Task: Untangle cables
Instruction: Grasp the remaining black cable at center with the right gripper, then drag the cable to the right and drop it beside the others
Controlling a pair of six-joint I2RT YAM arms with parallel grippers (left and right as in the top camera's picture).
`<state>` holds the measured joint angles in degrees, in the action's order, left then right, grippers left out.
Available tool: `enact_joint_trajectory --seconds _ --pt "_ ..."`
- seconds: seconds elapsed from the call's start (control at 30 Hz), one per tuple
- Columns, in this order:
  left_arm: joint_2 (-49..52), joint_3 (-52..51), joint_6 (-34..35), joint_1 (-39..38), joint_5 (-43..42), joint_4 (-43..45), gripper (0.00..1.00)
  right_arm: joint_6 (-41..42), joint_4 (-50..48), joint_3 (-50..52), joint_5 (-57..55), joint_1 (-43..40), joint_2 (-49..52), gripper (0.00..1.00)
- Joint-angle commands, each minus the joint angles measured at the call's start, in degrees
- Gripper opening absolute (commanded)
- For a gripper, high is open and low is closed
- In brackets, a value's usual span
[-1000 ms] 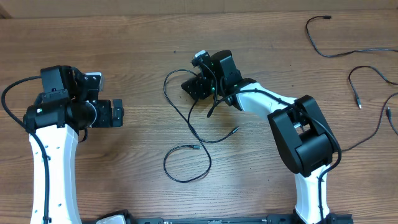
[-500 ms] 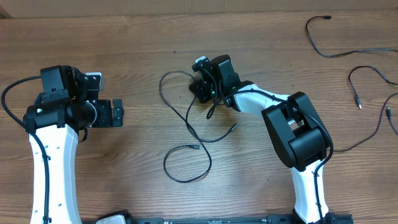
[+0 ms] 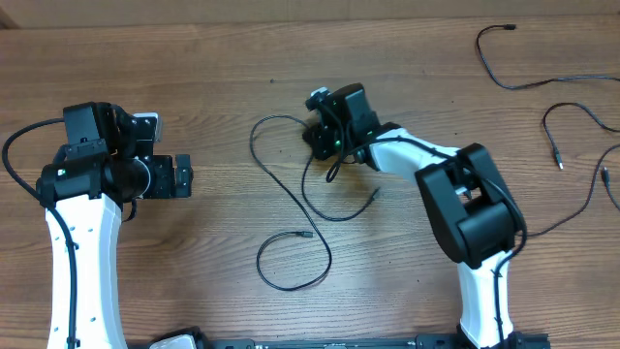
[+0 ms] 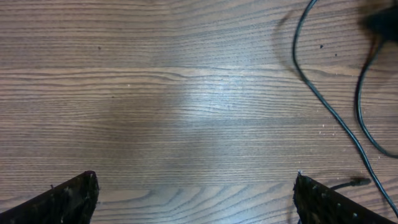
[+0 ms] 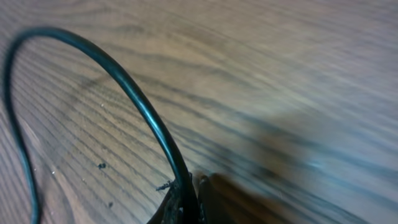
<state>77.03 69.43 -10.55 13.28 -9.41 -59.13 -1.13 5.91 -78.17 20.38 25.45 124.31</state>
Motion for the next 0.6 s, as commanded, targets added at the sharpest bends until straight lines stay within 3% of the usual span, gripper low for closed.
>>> enact_joint_trajectory --seconds 0.0,0.33,0.57 --pt "-0.4 0.9 -0.8 0.6 -0.1 0.0 1.00 0.2 1.5 -0.7 -0.2 -2.0 -11.0 0.04" --pt "-0.4 0.9 -0.8 0.6 -0.1 0.0 1.00 0.2 7.1 -0.7 -0.4 -6.3 -36.8 0.04" --pt "-0.4 0.9 -0.8 0.6 -0.1 0.0 1.00 0.2 11.3 -0.7 -4.1 -15.3 -51.5 0.04"
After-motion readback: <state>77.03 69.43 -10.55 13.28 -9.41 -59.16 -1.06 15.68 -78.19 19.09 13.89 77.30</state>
